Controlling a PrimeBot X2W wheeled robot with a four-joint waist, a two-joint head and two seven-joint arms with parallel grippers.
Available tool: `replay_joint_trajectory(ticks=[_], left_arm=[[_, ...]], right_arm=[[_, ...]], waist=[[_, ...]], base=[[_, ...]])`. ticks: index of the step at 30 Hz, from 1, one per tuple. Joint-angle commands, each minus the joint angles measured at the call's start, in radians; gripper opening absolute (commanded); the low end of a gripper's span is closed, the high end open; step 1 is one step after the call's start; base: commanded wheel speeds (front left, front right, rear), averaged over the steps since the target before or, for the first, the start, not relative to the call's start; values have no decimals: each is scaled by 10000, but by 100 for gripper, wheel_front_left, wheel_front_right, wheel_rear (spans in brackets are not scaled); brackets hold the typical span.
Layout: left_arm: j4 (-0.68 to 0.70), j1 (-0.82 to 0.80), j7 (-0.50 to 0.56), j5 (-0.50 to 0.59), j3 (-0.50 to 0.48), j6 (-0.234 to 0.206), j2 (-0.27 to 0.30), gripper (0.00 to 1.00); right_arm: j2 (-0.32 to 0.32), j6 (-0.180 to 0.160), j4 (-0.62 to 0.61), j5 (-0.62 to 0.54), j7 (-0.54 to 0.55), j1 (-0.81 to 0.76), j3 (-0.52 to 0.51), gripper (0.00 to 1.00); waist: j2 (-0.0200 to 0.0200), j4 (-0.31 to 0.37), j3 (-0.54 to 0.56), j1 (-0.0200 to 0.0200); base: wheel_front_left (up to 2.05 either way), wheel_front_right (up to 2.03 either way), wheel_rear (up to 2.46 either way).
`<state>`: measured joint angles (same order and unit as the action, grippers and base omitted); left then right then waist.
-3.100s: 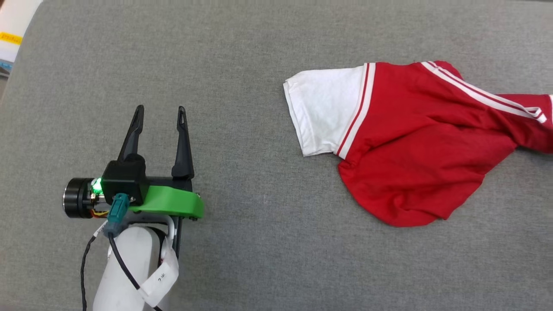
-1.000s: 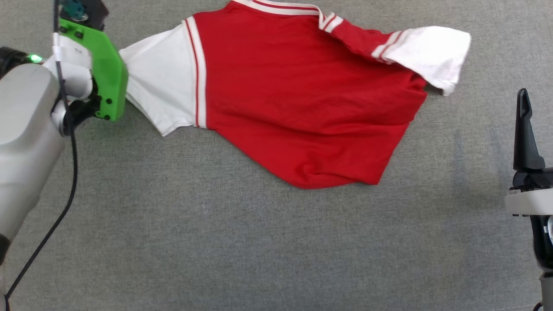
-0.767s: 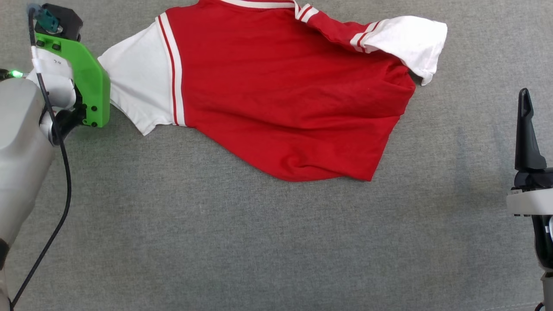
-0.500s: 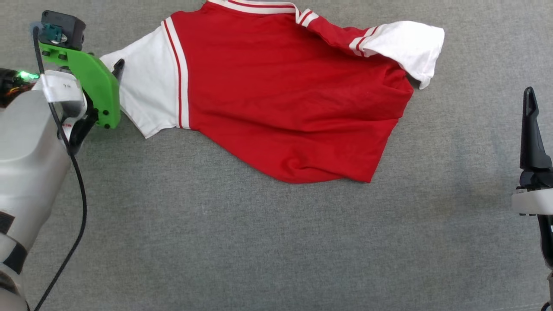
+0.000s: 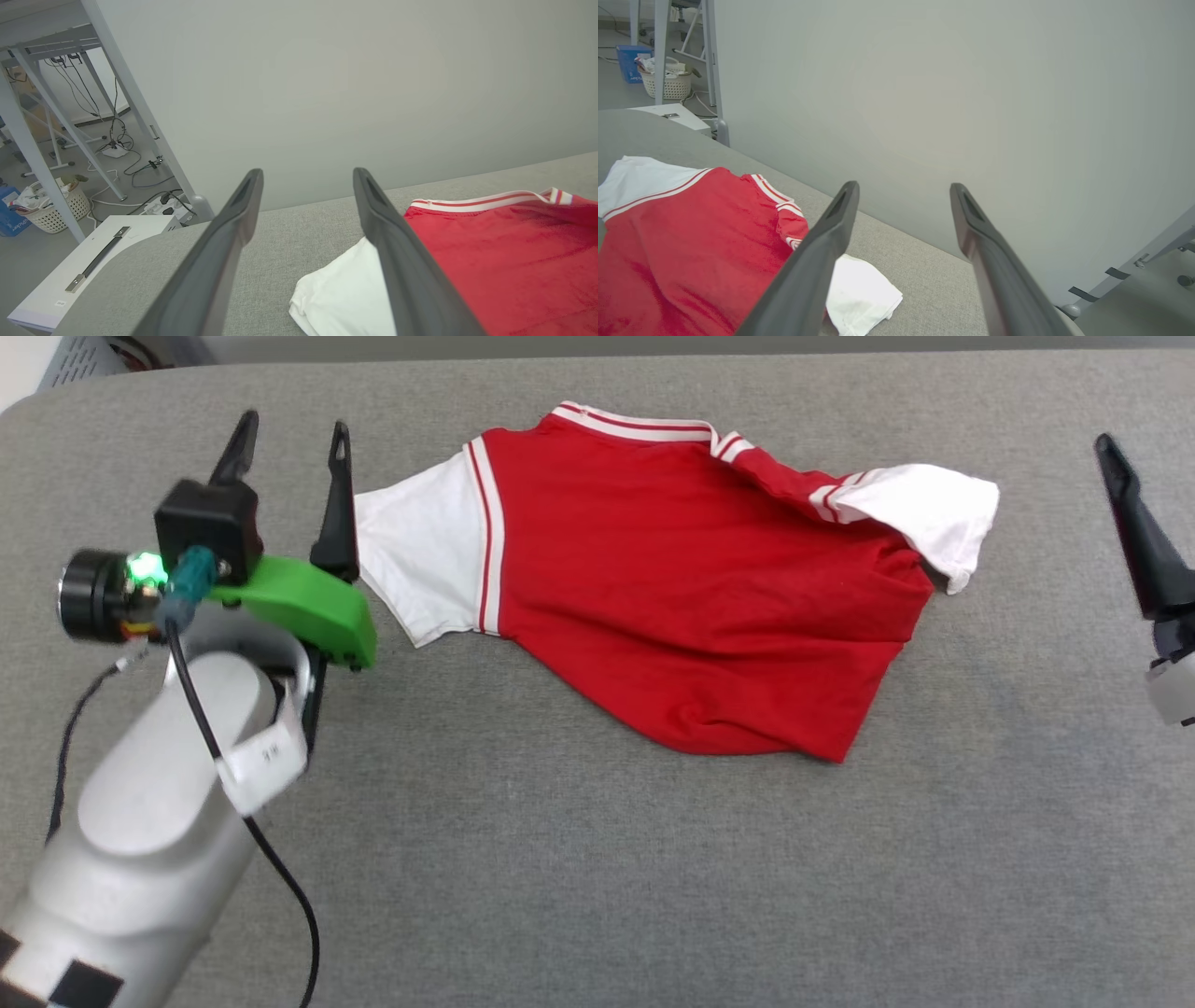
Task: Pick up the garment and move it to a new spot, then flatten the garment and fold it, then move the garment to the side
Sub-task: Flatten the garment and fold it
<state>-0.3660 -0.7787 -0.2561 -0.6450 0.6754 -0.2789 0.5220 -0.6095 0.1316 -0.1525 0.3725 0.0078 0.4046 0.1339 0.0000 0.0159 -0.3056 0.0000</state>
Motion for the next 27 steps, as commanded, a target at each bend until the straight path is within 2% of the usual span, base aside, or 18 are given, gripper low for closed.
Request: replay_joint_trajectory(ticks=[1,3,6,10,11,12,13,18,27], left_arm=[[522,764,-53,402,-294,-320,-83,100],[1332,1518,-54,946,-743,-715,-215,100],[2041,2455,-55,1498,-1235,-861,-552,100],[2792,3506,-55,2151,-1993,-896,-957,100],[2963,3752,-55,2309,-2162,-868,-1058,100],[3372,4311,-56,2633,-2563,-744,-1362,100],[3503,4449,-56,2776,-2686,-678,-1496,100],[3736,4721,-56,3311,-3107,-291,-2070,100],[3731,4564,-56,4108,-3837,459,-2987,100]], right_arm=[[-433,-9,13,531,619,309,572,100],[-1124,-9,40,1175,1586,707,1426,100],[-1834,-9,168,2247,3202,1224,2545,100],[-2447,-9,394,3440,5502,1994,3766,100],[-2541,-9,446,3665,6011,2186,4072,100],[-2625,-9,653,4163,7094,2678,4703,100],[-2625,-9,781,4227,7359,2867,4910,100],[-2368,-9,1755,4104,7662,3672,5767,100],[-1506,-9,4005,4448,6839,3643,7725,100]], waist=[[0,-378,236,0],[0,-528,245,0],[0,-712,228,0],[0,-976,48,0],[0,-1052,-15,0],[0,-1269,-285,0],[0,-1363,-394,0],[0,-1715,-943,0],[0,-1999,-1474,0]], base=[[0,0,0],[0,0,0],[0,0,0],[0,0,0],[0,0,0],[0,0,0],[0,0,0],[0,0,0],[0,0,0]])
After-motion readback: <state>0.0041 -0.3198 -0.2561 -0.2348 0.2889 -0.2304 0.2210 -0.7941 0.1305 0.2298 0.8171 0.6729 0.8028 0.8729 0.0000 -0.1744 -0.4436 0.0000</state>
